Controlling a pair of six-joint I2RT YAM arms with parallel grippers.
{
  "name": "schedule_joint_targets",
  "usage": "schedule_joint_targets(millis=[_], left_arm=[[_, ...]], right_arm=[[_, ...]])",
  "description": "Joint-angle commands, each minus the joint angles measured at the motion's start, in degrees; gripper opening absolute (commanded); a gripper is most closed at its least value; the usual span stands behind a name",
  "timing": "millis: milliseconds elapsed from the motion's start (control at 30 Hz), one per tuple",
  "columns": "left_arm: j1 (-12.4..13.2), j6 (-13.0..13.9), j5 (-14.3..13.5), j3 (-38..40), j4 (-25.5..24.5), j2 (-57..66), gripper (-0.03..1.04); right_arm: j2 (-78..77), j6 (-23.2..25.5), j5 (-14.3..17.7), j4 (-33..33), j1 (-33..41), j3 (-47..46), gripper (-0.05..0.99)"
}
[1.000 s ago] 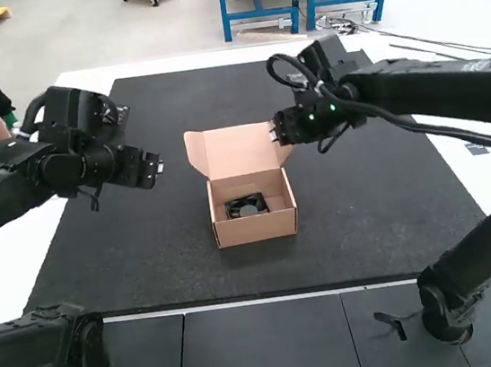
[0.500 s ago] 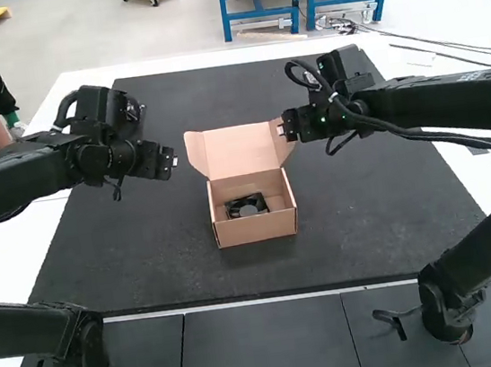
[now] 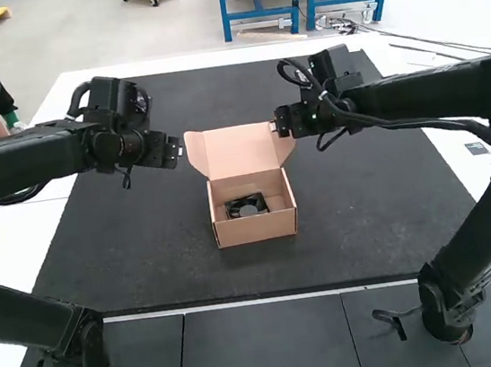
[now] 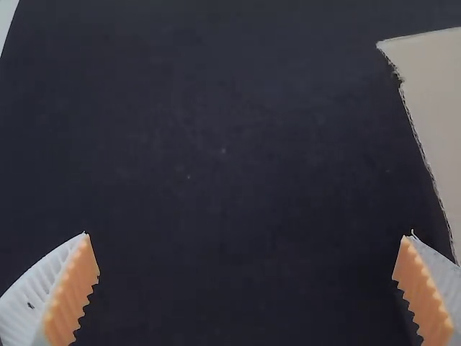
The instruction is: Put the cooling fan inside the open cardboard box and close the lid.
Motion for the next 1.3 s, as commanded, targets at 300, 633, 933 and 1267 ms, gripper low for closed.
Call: schedule_joint_targets(millis=[300,633,933,1267], left_arm=[[0.5,-0.8,-1.2,2.9,2.8,2.4,0.97],[0.6,-0.7,-1.2,4.8,3.5,4.7,0.97],[0.5,-0.6,-1.2,4.9,3.5,5.0,0.97],[0.6,-0.5,-1.2,4.8,3.5,5.2,0.97]], right_arm=[[4.0,0.0,-1.6,-3.0,-0.3,6.8,0.90],[6.5,1.8,-2.3,-7.1,-0.6,10.6,0.71],[6.7,2.7,-1.7,-8.0,-0.8,11.2,0.44],[6.7,2.8,-1.7,-8.9,-0.8,11.8,0.26]])
